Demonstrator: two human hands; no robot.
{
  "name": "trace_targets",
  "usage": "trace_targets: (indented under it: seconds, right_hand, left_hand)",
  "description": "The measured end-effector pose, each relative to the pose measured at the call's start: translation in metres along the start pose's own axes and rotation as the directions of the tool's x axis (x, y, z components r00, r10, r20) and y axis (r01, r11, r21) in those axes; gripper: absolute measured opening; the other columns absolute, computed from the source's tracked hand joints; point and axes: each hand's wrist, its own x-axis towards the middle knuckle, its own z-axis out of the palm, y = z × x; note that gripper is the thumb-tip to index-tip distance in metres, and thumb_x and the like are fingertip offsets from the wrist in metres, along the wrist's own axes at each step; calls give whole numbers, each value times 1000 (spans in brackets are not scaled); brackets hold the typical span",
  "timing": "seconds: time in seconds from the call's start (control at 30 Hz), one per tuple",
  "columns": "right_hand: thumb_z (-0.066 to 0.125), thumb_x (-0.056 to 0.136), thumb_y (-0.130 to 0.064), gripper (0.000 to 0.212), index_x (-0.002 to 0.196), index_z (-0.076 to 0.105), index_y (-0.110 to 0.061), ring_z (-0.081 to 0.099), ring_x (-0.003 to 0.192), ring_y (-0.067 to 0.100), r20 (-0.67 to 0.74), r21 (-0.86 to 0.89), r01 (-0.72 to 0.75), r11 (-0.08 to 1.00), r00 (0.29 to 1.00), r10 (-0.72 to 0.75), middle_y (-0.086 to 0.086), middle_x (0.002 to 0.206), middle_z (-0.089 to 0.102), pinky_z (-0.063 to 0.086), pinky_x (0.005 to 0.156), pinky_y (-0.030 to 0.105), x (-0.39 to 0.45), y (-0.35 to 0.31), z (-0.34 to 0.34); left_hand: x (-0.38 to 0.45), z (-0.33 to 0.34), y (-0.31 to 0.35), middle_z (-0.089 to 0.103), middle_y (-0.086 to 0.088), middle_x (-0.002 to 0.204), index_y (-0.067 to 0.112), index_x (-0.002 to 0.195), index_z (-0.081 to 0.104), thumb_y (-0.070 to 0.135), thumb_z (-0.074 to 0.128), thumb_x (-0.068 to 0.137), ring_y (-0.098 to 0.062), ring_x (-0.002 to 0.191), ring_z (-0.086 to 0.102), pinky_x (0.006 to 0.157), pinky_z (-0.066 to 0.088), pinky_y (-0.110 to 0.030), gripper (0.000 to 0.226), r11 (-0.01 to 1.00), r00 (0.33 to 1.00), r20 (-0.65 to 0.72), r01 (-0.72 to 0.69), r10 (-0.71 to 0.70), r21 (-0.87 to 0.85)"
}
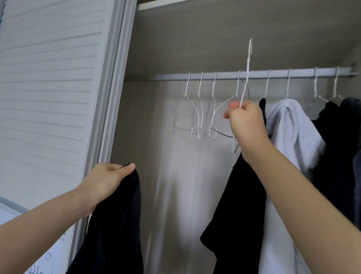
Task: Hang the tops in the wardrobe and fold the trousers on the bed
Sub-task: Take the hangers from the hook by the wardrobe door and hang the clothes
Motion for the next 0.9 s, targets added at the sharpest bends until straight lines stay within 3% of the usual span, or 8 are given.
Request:
trace_targets:
  seconds: [0.1, 0.17, 0.23, 0.3, 0.43, 0.57, 0.8, 0.9]
  right_hand:
    - [55, 87, -11, 18, 98, 64, -21, 48, 65, 0, 54, 146, -16, 989, 999, 8, -12, 77, 55, 35, 50, 6, -65, -11, -18]
    - [57, 87, -16, 15, 94, 66, -27, 52, 63, -6, 88, 215, -2, 977, 996, -18, -13, 82, 60, 36, 53, 3, -106, -10, -30]
    - [57, 89, -19, 19, 96, 67, -33, 54, 65, -5, 150, 252, -24, 967, 989, -15, -5, 84, 61, 41, 63, 3, -140, -9, -44]
    - [55, 92, -25, 25, 100, 66, -46, 59, 82, -6, 244, 240, -101, 965, 969, 41, 0, 98, 64, 42, 88, 15, -163, -7, -59]
    - [53, 88, -43, 26, 106, 62, -59, 56, 109, -3, 404, 287, -252, 924, 907, 121, -12, 108, 67, 40, 93, 36, -193, -2, -87]
    - [57, 77, -45, 41, 117, 62, -50, 56, 119, 19, 491, 415, -343, 843, 864, 109, 0, 114, 65, 50, 91, 55, -215, 8, -107]
    - [63, 84, -37, 52, 134, 54, -29, 63, 103, 32, 674, 480, -517, 709, 734, 78, 12, 102, 63, 51, 80, 46, -218, 38, -140]
    - [68, 84, -33, 59, 139, 49, -24, 61, 83, 30, 755, 474, -634, 611, 650, 89, 13, 90, 60, 45, 70, 42, -217, 52, -150]
  left_hand:
    - [-13, -4, -1, 58, -13, 67, -4, 74, 60, 48, 60, 92, -25, 64, 57, 68, 41, -32, 55, 987, 990, 108, -102, 88, 124]
    - [-18, -7, -1, 35, -7, 65, 5, 63, 40, 46, 59, 93, -20, 61, 34, 62, 26, -31, 54, 970, 971, 200, -170, 134, 172]
    - [-18, -9, -1, 28, -4, 65, 17, 61, 31, 44, 59, 94, -17, 60, 28, 59, 21, -30, 50, 959, 958, 236, -211, 165, 187]
    - [-17, -10, -6, 27, -1, 62, 22, 60, 28, 44, 58, 94, -14, 57, 28, 58, 21, -30, 51, 958, 956, 232, -225, 181, 176]
    - [-18, -7, -19, 43, -4, 66, 5, 66, 46, 46, 58, 93, -16, 64, 44, 66, 32, -30, 51, 979, 963, 229, -171, 143, 108]
    - [-17, 1, -33, 54, -9, 74, -12, 84, 57, 45, 59, 93, -18, 71, 53, 72, 38, -30, 58, 990, 962, 241, -139, 126, 36]
    - [-12, 6, -39, 58, -1, 63, 10, 64, 64, 47, 59, 93, -11, 61, 58, 68, 42, -29, 47, 987, 971, 207, -140, 121, 78]
    - [-6, -1, -37, 63, -9, 72, 1, 79, 67, 48, 58, 93, -19, 70, 60, 71, 43, -31, 50, 984, 974, 177, -156, 138, 91]
